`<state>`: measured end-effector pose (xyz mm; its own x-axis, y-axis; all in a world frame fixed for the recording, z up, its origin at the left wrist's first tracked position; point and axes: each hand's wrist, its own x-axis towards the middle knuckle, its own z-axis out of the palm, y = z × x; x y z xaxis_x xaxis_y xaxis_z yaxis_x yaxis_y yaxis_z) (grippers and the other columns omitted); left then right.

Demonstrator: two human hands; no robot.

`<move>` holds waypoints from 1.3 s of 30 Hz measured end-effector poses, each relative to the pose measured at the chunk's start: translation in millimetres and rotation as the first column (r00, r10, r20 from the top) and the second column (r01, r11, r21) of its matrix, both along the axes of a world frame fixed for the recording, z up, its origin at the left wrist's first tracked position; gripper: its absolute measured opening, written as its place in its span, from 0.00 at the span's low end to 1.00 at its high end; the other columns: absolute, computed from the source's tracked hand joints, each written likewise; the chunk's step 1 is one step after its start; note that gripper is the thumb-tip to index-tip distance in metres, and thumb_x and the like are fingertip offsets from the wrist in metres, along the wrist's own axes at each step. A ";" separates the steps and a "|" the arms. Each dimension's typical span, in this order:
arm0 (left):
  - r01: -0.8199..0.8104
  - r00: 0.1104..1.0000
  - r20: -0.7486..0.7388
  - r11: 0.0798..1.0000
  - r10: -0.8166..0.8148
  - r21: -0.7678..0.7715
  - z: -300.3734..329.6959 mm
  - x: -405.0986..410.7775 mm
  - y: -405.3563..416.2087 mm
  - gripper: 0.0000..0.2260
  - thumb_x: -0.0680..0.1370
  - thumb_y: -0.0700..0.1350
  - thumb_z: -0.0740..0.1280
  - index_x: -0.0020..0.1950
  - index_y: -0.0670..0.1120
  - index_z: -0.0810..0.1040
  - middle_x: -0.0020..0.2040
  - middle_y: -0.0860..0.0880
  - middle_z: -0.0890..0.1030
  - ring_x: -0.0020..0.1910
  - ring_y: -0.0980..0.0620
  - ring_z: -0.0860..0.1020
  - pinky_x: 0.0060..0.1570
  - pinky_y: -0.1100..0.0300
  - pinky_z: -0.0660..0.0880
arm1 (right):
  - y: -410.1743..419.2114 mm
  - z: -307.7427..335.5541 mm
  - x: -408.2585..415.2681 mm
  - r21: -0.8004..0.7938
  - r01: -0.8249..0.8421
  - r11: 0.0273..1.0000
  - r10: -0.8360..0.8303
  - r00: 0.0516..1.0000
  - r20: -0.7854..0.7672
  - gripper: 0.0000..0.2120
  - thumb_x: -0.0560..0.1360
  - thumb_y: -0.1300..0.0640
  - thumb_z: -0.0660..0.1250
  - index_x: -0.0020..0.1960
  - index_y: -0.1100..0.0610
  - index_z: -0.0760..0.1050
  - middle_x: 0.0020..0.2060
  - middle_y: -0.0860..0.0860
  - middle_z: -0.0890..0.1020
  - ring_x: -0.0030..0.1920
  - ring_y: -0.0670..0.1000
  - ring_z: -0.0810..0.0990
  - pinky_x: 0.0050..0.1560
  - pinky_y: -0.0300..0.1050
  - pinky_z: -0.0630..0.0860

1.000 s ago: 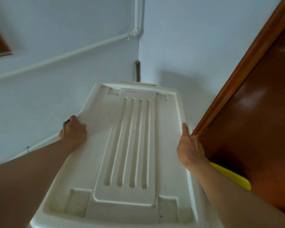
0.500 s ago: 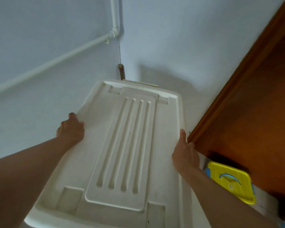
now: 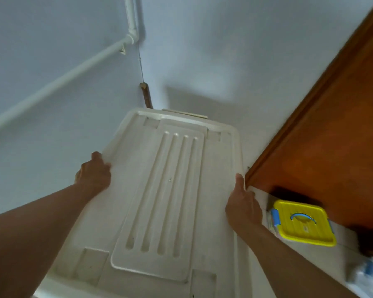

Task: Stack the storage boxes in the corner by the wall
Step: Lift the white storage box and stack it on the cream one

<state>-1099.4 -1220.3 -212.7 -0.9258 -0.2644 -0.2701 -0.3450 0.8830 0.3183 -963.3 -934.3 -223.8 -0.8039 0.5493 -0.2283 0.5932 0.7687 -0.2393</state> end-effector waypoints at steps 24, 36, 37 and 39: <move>0.390 0.920 0.036 0.921 -0.389 -0.007 -72.1 -97.4 -32.7 0.19 0.81 0.46 0.57 0.69 0.39 0.62 0.61 0.31 0.74 0.61 0.32 0.73 0.59 0.45 0.70 | -89.7 -64.8 -22.0 -0.020 0.359 0.933 -0.357 0.931 0.078 0.28 0.81 0.58 0.52 0.77 0.49 0.45 0.60 0.63 0.72 0.58 0.63 0.76 0.57 0.52 0.72; 0.376 0.927 0.016 0.927 -0.376 0.001 -90.6 -104.6 -28.9 0.18 0.81 0.45 0.57 0.68 0.39 0.62 0.59 0.30 0.75 0.59 0.32 0.74 0.57 0.44 0.70 | -86.5 -78.4 -33.1 0.009 0.357 0.934 -0.357 0.931 0.075 0.29 0.81 0.58 0.53 0.77 0.50 0.44 0.58 0.64 0.72 0.56 0.63 0.77 0.55 0.52 0.73; 0.371 0.929 0.018 0.929 -0.371 0.001 -91.5 -106.0 -29.1 0.18 0.81 0.45 0.57 0.68 0.39 0.61 0.59 0.31 0.75 0.59 0.32 0.74 0.57 0.45 0.70 | -85.9 -78.4 -35.0 0.009 0.353 0.936 -0.353 0.933 0.075 0.29 0.81 0.58 0.53 0.77 0.50 0.44 0.58 0.64 0.72 0.55 0.63 0.77 0.55 0.52 0.73; 0.363 0.931 0.023 0.932 -0.363 0.004 -93.5 -108.8 -30.6 0.18 0.81 0.45 0.57 0.69 0.39 0.61 0.60 0.31 0.75 0.60 0.32 0.74 0.57 0.45 0.70 | -86.8 -78.5 -39.1 0.010 0.342 0.940 -0.341 0.937 0.072 0.28 0.81 0.58 0.53 0.77 0.50 0.45 0.58 0.64 0.72 0.54 0.62 0.78 0.53 0.52 0.74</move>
<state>-1208.2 -1250.9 -306.1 -0.9522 0.0889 -0.2921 -0.0078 0.9493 0.3142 -1002.4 -1021.1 -302.3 -0.5495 0.7871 -0.2802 0.8355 0.5163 -0.1880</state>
